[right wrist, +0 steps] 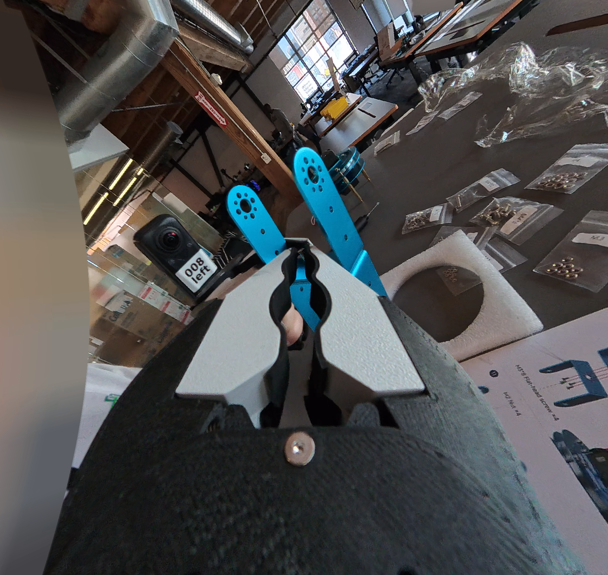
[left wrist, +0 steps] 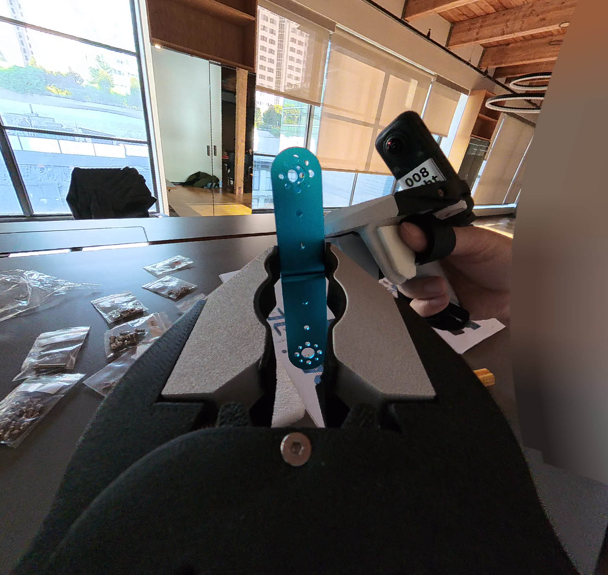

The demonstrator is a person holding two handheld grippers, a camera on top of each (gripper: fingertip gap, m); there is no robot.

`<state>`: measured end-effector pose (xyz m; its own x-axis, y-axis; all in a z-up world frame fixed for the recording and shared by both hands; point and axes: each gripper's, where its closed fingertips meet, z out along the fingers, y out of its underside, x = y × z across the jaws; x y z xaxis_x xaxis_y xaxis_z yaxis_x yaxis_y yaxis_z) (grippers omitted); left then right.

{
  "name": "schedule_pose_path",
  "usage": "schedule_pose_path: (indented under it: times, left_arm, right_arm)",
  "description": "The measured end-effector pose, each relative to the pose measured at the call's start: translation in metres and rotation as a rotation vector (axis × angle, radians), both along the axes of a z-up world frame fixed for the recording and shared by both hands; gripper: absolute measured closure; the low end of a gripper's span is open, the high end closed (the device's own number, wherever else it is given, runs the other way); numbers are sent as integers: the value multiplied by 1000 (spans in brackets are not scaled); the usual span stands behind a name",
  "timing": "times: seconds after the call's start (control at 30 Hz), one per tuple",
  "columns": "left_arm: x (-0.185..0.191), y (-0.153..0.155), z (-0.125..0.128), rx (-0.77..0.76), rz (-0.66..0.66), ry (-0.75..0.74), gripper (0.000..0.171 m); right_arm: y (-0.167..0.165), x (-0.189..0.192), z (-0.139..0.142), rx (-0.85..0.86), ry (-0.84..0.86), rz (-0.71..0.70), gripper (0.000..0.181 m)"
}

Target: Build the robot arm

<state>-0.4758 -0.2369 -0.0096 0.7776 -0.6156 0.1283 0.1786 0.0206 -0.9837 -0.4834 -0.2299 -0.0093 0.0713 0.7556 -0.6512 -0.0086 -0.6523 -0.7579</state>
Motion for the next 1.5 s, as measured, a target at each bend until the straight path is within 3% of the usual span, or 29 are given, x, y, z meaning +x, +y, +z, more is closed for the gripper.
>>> schedule_pose_path:
  times: [0.2,0.77,1.23,1.5]
  left_arm:
    - [2,-6,7,89,58,70,146]
    - [2,-10,11,114,62,68,146]
    - [-1,-8,12,119,81,71,146]
    - [1,-10,15,159,112,110,147]
  right_arm:
    - [-7,-3,3,120,-47,-39,178]
    - [-11,-3,5,46,-28,1,178]
    - [-12,-1,10,107,-41,-39,178]
    - [-17,-5,13,33,7,-31,178]
